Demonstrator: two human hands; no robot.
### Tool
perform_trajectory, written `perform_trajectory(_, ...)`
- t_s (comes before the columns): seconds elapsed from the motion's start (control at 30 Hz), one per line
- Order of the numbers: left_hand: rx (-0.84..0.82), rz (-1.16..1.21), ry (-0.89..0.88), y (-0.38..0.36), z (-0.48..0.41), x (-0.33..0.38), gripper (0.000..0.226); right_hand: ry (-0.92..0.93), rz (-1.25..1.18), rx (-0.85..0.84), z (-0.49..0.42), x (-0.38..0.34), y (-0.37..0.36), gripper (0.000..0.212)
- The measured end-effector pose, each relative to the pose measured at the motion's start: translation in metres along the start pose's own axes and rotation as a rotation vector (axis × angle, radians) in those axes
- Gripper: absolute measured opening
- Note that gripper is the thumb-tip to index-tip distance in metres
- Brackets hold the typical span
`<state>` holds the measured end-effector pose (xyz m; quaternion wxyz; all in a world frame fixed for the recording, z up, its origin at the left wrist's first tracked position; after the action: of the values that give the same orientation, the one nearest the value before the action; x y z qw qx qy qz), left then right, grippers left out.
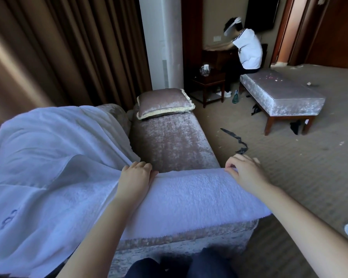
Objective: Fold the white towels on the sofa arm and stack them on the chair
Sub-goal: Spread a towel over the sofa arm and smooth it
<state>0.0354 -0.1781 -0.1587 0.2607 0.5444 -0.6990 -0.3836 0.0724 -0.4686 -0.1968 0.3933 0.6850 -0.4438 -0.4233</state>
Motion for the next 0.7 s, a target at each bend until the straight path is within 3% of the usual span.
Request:
perform_trajectory(0.13, 0.113, -0.041, -0.056, 0.033, 0.009, 0.013, 0.015, 0.185, 0.051, 0.310, 0.016, -0.052, 0.028, 0.010)
perform_trajectory(0.23, 0.197, -0.018, -0.038, 0.072, 0.032, -0.001, 0.011, 0.396, -0.071, 0.377, 0.032, -0.134, 0.031, 0.021)
perform_trajectory(0.47, 0.284, -0.131, 0.154, 0.159, 0.122, -0.119, 0.011, 0.789, -0.300, 0.395, 0.075, -0.312, 0.006, 0.020)
perform_trajectory(0.7, 0.168, -0.263, 0.317, 0.177, 0.235, -0.205, 0.021, 1.099, -0.362, 0.297, 0.130, -0.413, -0.035, 0.022)
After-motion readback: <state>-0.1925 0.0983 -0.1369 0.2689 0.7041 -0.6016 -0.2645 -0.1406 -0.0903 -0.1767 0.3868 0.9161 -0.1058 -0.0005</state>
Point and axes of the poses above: each hand's wrist, its own z-axis away from the middle knuckle, its own y-axis out of the back of the hand, x = y × z, the point moved 10 cm from there along -z, towards the middle knuckle, and after that the axes turned 3 degrees about x, right-handed, at the moved point
